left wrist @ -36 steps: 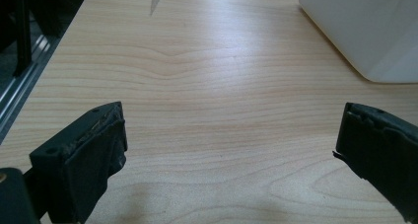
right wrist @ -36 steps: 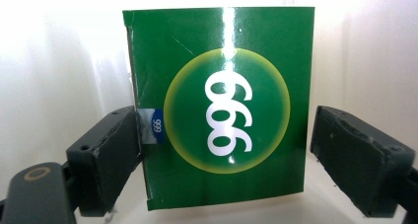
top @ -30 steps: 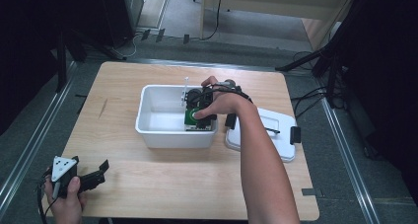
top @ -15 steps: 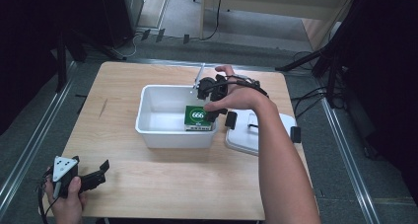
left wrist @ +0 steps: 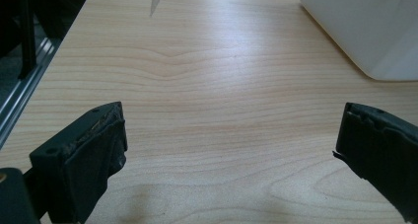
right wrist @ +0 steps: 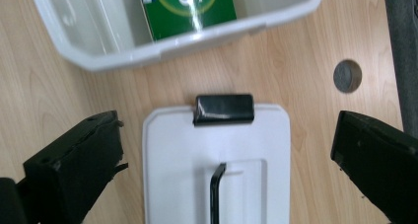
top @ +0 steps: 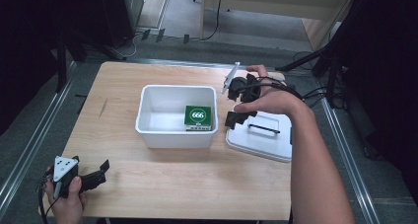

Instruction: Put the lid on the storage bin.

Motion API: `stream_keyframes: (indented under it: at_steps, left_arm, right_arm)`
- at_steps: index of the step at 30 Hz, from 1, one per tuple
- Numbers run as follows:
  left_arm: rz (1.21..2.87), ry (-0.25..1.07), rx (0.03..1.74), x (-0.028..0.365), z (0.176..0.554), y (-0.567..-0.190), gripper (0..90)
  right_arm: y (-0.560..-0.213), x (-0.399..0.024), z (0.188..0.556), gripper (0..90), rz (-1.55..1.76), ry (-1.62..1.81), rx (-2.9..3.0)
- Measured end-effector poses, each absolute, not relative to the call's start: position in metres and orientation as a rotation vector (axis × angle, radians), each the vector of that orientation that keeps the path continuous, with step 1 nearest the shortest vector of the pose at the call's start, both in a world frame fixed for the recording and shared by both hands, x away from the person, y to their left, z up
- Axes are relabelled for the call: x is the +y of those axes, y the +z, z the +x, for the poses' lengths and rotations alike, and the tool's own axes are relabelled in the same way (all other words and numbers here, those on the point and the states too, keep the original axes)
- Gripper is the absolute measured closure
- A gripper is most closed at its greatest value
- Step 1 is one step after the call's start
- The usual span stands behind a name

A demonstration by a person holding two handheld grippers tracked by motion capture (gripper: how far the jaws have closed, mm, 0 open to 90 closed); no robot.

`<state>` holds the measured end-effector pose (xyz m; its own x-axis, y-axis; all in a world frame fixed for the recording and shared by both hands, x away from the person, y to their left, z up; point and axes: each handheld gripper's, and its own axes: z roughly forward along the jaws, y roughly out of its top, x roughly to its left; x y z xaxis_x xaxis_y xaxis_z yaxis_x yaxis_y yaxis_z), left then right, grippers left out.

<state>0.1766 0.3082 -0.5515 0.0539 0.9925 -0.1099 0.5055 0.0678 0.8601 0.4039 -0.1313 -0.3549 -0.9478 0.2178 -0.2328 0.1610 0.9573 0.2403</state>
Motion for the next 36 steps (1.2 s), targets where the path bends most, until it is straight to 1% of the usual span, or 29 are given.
stream_keyframes:
  at_steps: [10,19,24,25,28,31,32,33,34,35,36]
  left_arm:
    - [1.548,0.785,1.561,0.307,0.176,-0.552,0.0]
    - [1.549,0.785,1.564,0.307,0.177,-0.552,0.0]
    - [1.548,0.783,1.564,0.307,0.177,-0.552,0.0]
    - [1.548,0.783,1.564,0.307,0.177,-0.552,0.0]
    - [1.55,0.783,1.565,0.307,0.177,-0.552,0.0]
    - [1.549,0.783,1.565,0.307,0.177,-0.552,0.0]
    - [1.55,0.782,1.565,0.307,0.177,-0.552,0.0]
    - [1.549,0.783,1.564,0.307,0.177,-0.552,0.0]
    - [1.549,0.783,1.564,0.307,0.177,-0.552,0.0]
    - [1.55,0.782,1.564,0.307,0.176,-0.552,0.0]
    - [1.55,0.782,1.564,0.307,0.176,-0.552,0.0]
  right_arm:
    - [-0.36,-0.171,0.396,0.0,0.345,0.29,2.851]
    - [-0.372,-0.194,0.393,0.2,0.367,0.278,2.839]
    - [-0.379,-0.202,0.392,2.8,0.373,0.262,2.835]
    - [-0.381,-0.204,0.392,4.3,0.379,0.261,2.835]
    - [-0.386,-0.21,0.39,13.6,0.38,0.256,2.824]
    - [-0.39,-0.212,0.39,14.9,0.38,0.249,2.83]
    - [-0.393,-0.214,0.389,19.8,0.372,0.244,2.825]
    - [-0.395,-0.215,0.389,21.8,0.366,0.242,2.825]
    - [-0.395,-0.215,0.389,21.8,0.366,0.242,2.825]
    - [-0.398,-0.217,0.39,27.2,0.365,0.247,2.819]
    - [-0.4,-0.218,0.39,30.4,0.354,0.245,2.813]
